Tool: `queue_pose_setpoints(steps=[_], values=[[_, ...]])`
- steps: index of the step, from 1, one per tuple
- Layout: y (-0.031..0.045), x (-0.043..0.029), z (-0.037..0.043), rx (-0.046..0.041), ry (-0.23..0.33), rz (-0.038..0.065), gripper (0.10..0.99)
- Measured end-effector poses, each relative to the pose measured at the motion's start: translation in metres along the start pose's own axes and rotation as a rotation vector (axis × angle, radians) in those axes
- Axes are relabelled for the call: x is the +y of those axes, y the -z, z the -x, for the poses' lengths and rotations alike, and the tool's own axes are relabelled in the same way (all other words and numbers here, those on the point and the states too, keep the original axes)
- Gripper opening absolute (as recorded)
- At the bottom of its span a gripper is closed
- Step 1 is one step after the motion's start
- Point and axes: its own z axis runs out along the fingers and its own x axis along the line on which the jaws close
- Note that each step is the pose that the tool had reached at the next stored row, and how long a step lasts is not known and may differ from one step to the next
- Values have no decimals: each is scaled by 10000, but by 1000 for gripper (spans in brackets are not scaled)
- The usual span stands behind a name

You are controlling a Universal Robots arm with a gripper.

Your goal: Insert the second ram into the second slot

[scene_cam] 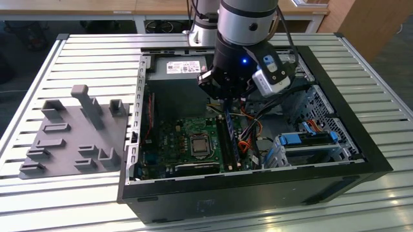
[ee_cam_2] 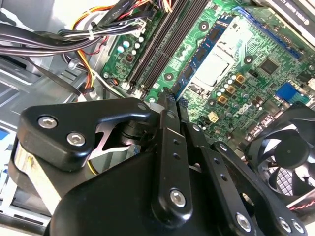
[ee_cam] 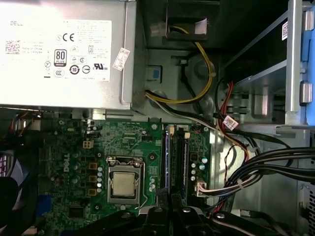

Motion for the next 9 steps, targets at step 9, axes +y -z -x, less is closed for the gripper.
queue_pose_setpoints(steps=[9], values=[[-61, -1, 0, 0, 0, 0, 137]])
